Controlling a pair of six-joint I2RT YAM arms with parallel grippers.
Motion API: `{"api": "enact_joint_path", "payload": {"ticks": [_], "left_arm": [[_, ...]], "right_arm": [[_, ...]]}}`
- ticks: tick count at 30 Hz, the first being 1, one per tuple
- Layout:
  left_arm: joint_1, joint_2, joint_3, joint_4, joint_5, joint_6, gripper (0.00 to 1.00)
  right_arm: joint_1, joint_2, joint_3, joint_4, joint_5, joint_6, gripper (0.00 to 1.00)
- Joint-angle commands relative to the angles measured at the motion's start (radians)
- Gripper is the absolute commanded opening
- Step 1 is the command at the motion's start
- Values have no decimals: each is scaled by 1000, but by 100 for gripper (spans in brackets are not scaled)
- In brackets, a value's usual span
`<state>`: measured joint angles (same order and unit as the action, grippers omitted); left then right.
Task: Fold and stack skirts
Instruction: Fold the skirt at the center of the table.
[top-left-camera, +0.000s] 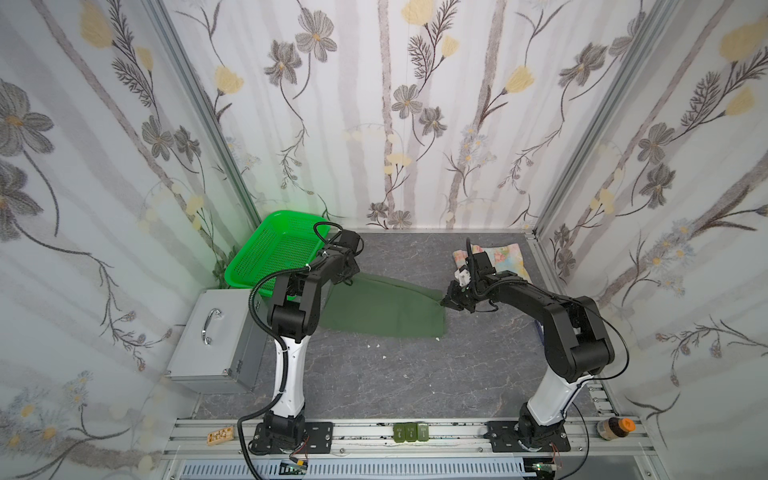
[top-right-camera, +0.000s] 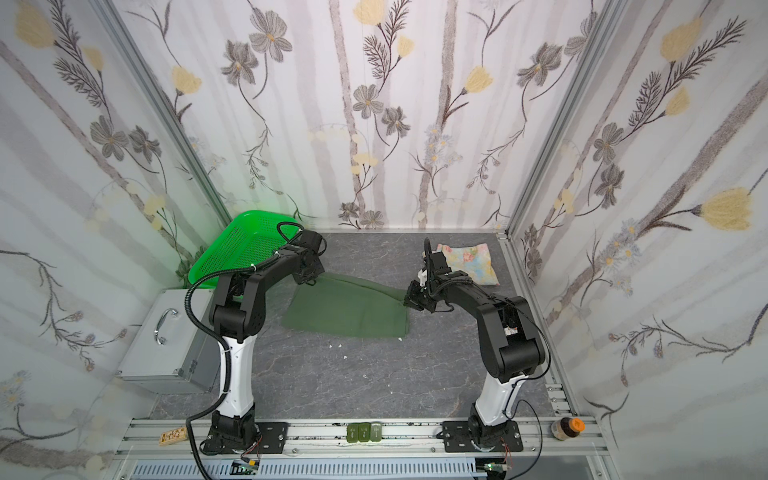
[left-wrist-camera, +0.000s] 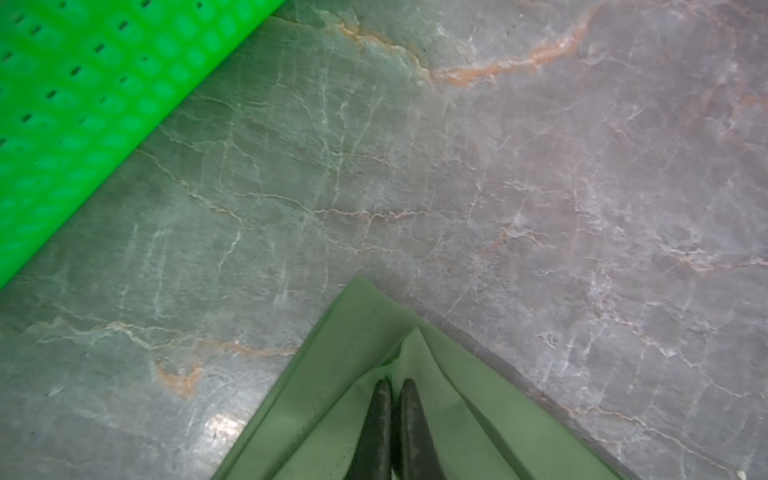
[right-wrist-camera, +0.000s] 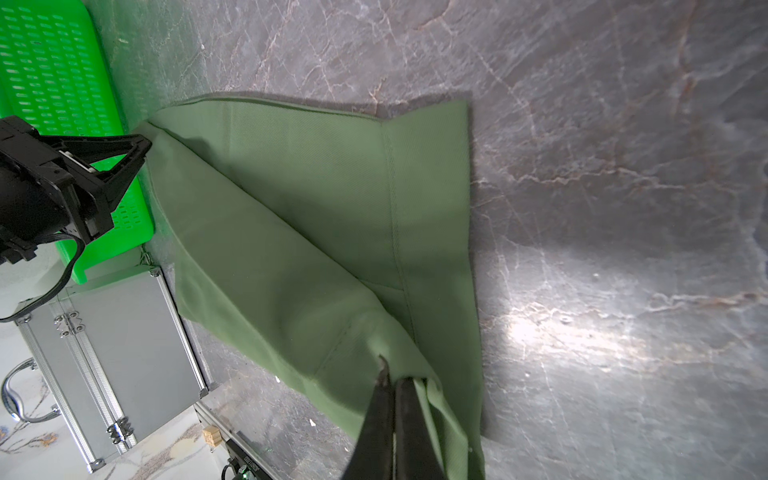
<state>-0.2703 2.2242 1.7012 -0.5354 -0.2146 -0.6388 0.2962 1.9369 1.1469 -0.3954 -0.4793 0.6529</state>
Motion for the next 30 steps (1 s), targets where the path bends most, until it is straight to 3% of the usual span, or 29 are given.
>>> {"api": "enact_joint_path", "payload": {"ticks": [1,10,17,18,21,22,25,27,30], "left_arm": [[5,-30,-16,0,-19,5,0],[42,-141,-110,0,-33,-4,0],[56,-119,-109,2,-37,-7,0],[57,-113,-107,2,-37,-7,0],[59,-93,-97,4,-43,-5,0],[59,-88,-93,4,-40,-4,0],[60,-80,-89,3,-41,1,0],[64,-80,-90,3,-46,3,0],[66,-83,-92,3,-47,7,0]], "right_arm": [[0,3,16,11,16,-9,0],[-2,14,90,-21,13,-24,0],[-6,62,159,-2,5,-16,0],[-8,74,172,6,5,-16,8],[-13,104,218,36,28,-26,48],[-15,108,227,46,37,-32,58],[-17,105,244,48,67,-74,69],[-14,100,246,27,110,-109,85],[-11,112,255,-14,179,-161,86]]}}
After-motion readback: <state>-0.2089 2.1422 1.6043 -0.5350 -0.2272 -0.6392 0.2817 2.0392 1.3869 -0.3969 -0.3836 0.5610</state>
